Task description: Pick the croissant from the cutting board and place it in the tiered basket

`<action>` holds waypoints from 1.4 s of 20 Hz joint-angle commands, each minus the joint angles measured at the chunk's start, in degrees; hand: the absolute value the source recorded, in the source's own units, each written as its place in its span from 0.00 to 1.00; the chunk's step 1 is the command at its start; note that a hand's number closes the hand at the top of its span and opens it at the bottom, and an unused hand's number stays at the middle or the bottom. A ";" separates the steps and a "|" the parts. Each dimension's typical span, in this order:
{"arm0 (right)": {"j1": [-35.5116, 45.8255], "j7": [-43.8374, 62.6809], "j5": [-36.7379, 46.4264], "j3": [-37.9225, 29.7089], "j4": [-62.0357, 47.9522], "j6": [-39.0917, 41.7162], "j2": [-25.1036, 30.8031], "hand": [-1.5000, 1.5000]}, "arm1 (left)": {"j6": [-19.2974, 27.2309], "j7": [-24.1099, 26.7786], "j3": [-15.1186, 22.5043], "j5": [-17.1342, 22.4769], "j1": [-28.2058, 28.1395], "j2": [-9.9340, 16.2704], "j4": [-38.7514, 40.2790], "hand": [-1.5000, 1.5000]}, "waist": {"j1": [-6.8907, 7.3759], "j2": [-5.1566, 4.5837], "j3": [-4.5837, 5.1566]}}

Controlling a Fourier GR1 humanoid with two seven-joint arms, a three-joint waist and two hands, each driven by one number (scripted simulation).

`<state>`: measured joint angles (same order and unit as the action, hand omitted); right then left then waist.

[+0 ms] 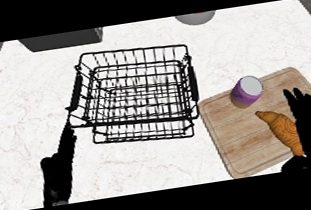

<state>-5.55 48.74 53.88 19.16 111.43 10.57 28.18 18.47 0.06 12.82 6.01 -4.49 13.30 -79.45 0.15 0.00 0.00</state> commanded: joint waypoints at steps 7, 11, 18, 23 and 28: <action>2.13 7.60 1.97 0.04 2.04 13.57 -5.68 0.00 | 1.12 -0.77 0.49 -3.50 -2.79 -3.06 -2.03 0.50 | -0.11 0.06 0.01; 2.13 4.56 3.67 -0.89 -2.06 13.10 -7.10 0.00 | -3.79 0.07 -4.42 -1.37 0.35 -0.84 1.55 0.50 | -0.17 0.02 0.01; 5.36 -0.60 5.10 -4.85 -12.13 12.48 -9.04 0.00 | -3.42 -1.87 -3.03 -4.05 -3.20 -2.75 -4.34 0.50 | 0.08 0.03 -0.01; 4.44 -4.44 4.25 -9.29 -16.86 10.51 -8.85 0.00 | -3.80 -3.83 -5.48 -5.06 4.10 -3.85 2.26 0.50 | -0.21 -0.03 -0.01; 4.94 -7.03 4.91 -11.04 -18.08 11.40 -10.66 0.00 | -4.64 -2.23 -5.26 -6.62 1.08 -5.79 0.29 0.50 | -0.12 0.00 -0.01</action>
<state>-1.81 44.67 58.57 10.10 97.14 22.66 18.28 14.43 -2.06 8.19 0.19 -4.36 8.65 -80.44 0.02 0.02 0.00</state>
